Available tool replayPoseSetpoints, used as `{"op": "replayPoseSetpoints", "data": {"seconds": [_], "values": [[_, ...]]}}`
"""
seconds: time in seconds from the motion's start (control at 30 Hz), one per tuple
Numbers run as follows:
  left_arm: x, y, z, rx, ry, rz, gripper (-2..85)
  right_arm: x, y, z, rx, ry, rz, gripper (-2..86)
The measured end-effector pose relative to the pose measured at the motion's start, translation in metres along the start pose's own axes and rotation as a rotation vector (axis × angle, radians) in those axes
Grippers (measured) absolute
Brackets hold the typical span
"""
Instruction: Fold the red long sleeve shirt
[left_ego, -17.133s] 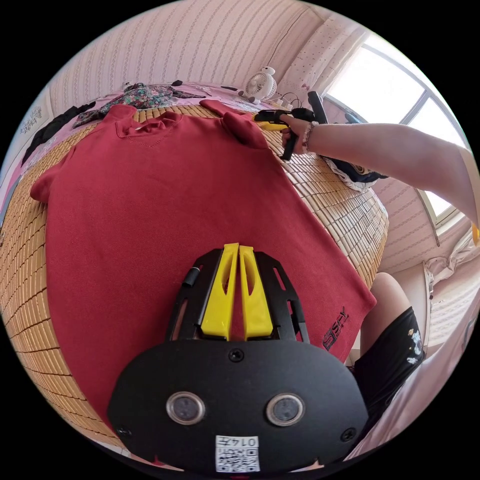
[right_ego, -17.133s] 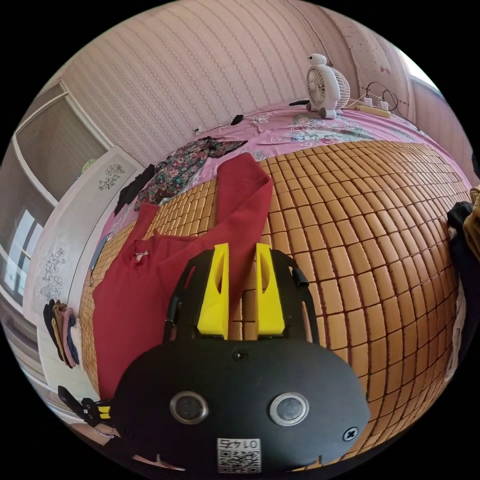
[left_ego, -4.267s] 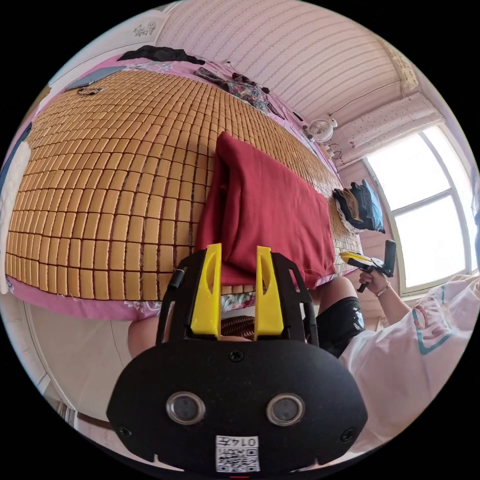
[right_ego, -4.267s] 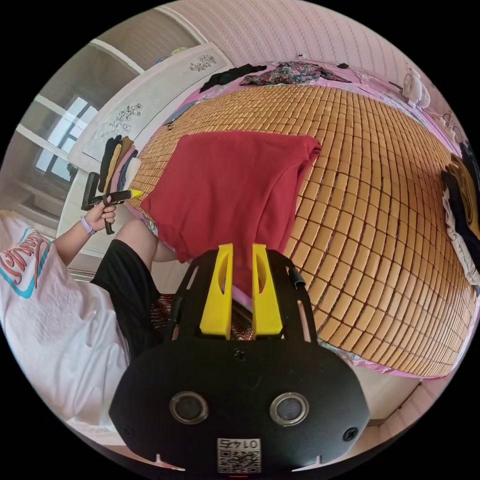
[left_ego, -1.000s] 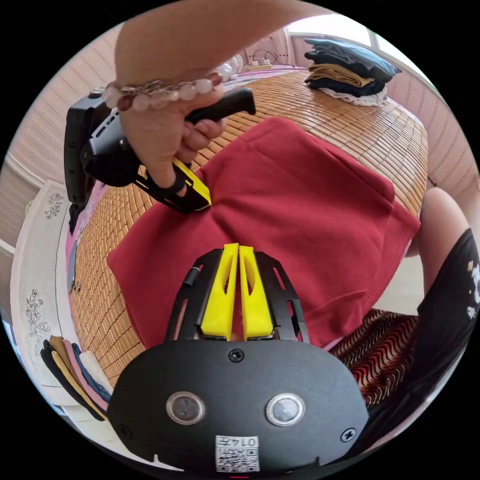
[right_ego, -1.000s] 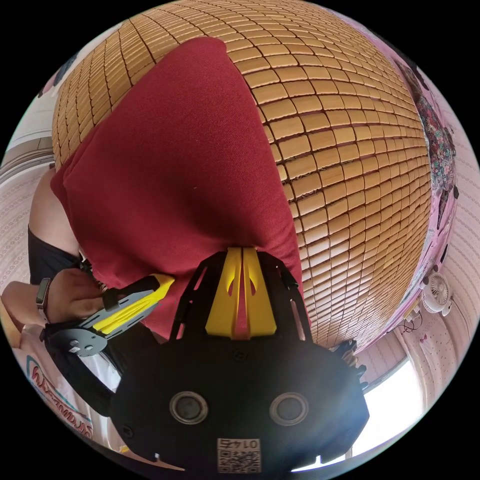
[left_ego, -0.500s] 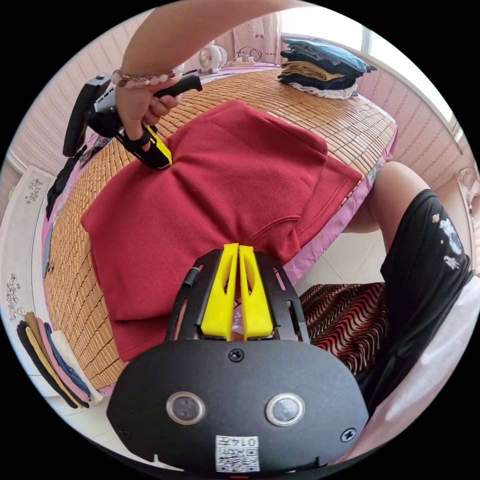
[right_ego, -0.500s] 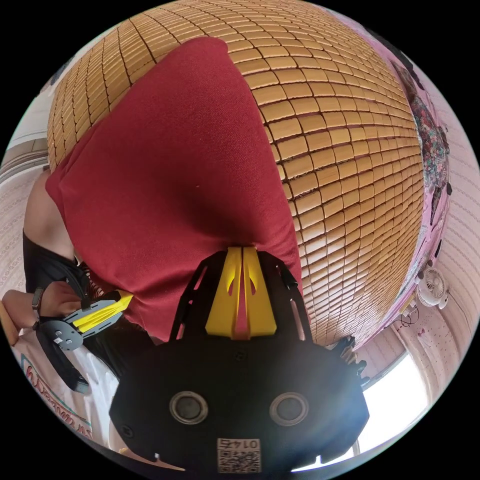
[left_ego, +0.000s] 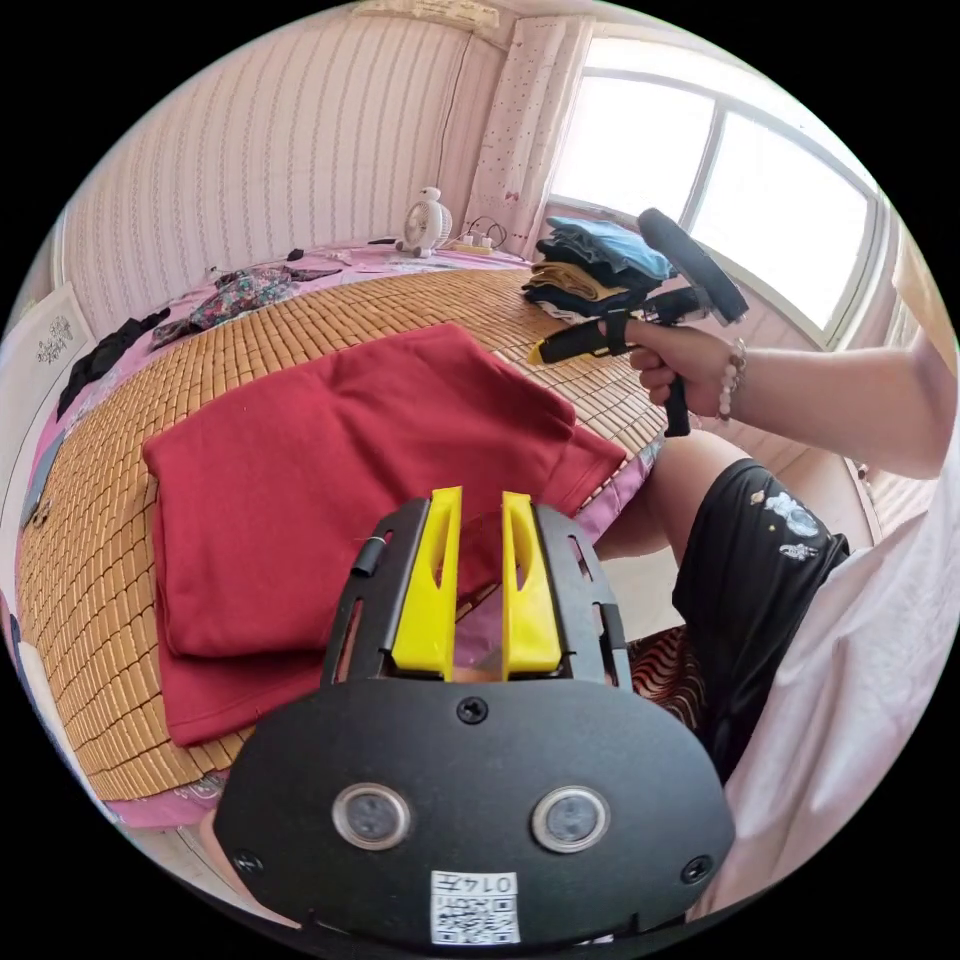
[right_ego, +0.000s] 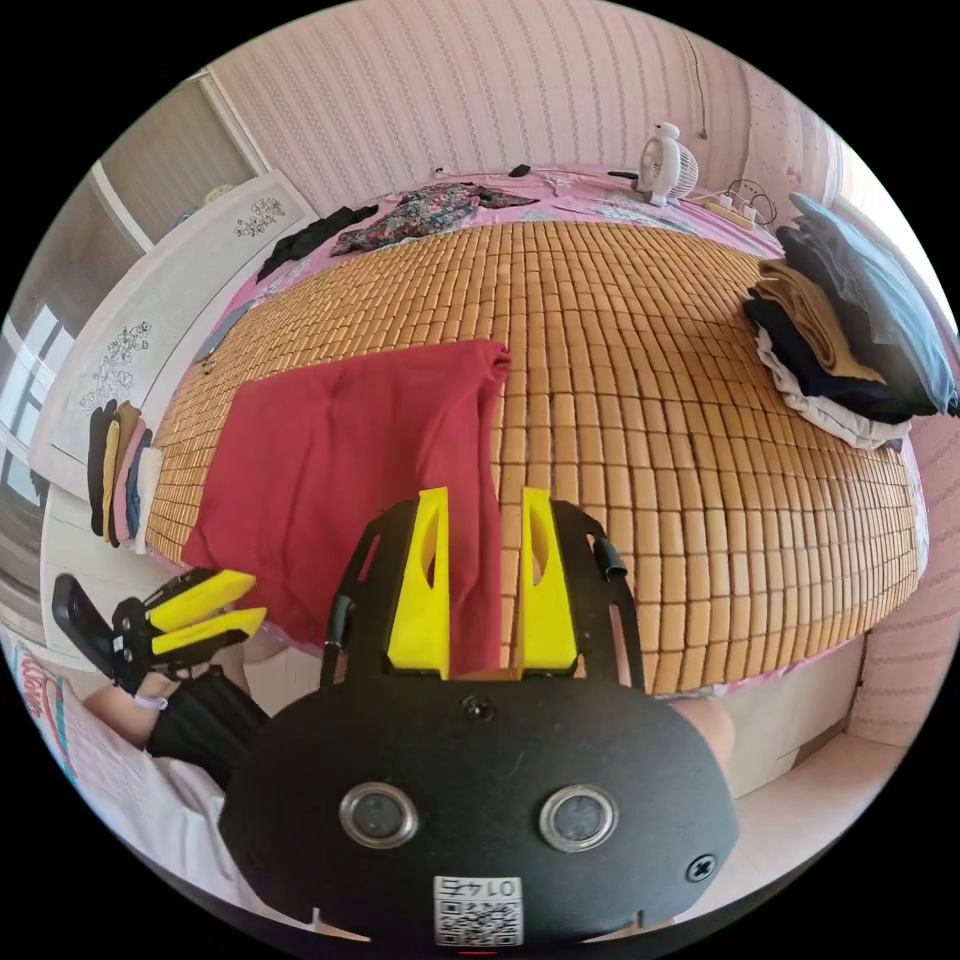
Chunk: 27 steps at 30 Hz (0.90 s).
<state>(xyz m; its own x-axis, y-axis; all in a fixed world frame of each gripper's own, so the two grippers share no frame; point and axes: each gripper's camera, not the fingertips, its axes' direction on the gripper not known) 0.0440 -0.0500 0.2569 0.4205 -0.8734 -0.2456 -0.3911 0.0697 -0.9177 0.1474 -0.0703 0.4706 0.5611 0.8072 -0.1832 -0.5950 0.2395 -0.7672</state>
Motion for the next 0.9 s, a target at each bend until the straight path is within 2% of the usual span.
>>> {"op": "replayPoseSetpoints", "data": {"seconds": [0.1, 0.3, 0.4, 0.5, 0.53, 0.57, 0.67, 0.77, 0.87, 0.9], "values": [[0.004, -0.006, 0.008, -0.001, 0.111, 0.038, 10.8, 0.024, 0.017, -0.026, -0.157, -0.073, -0.009, 11.9], [0.025, -0.028, 0.026, -0.040, 0.118, 0.160, 16.4, 0.058, 0.036, -0.055, -0.386, -0.200, 0.024, 5.8], [0.037, -0.041, 0.041, -0.056, 0.132, 0.226, 18.0, 0.082, 0.035, -0.090, -0.328, -0.283, 0.064, 2.8], [0.051, -0.054, 0.049, -0.065, 0.133, 0.317, 19.6, 0.116, 0.027, -0.133, -0.241, -0.636, 0.205, 2.7], [0.055, -0.056, 0.050, -0.064, 0.125, 0.344, 19.9, 0.120, 0.021, -0.153, -0.210, -0.688, 0.192, 2.6], [0.060, -0.061, 0.053, -0.068, 0.112, 0.384, 20.5, 0.119, 0.017, -0.162, -0.201, -0.690, 0.168, 2.6], [0.062, -0.070, 0.063, -0.077, 0.070, 0.353, 14.8, 0.110, 0.005, -0.200, -0.129, -0.756, 0.049, 2.5], [0.059, -0.068, 0.064, -0.075, -0.108, 0.274, 9.1, 0.108, 0.003, -0.214, -0.129, -0.834, 0.019, 4.4], [0.058, -0.056, 0.056, -0.121, -0.030, 0.297, 3.3, 0.127, 0.006, -0.231, -0.129, -0.868, 0.035, 7.8], [0.056, -0.048, 0.051, -0.145, 0.005, 0.285, 3.3, 0.144, 0.010, -0.237, -0.102, -0.849, 0.108, 9.1]]}}
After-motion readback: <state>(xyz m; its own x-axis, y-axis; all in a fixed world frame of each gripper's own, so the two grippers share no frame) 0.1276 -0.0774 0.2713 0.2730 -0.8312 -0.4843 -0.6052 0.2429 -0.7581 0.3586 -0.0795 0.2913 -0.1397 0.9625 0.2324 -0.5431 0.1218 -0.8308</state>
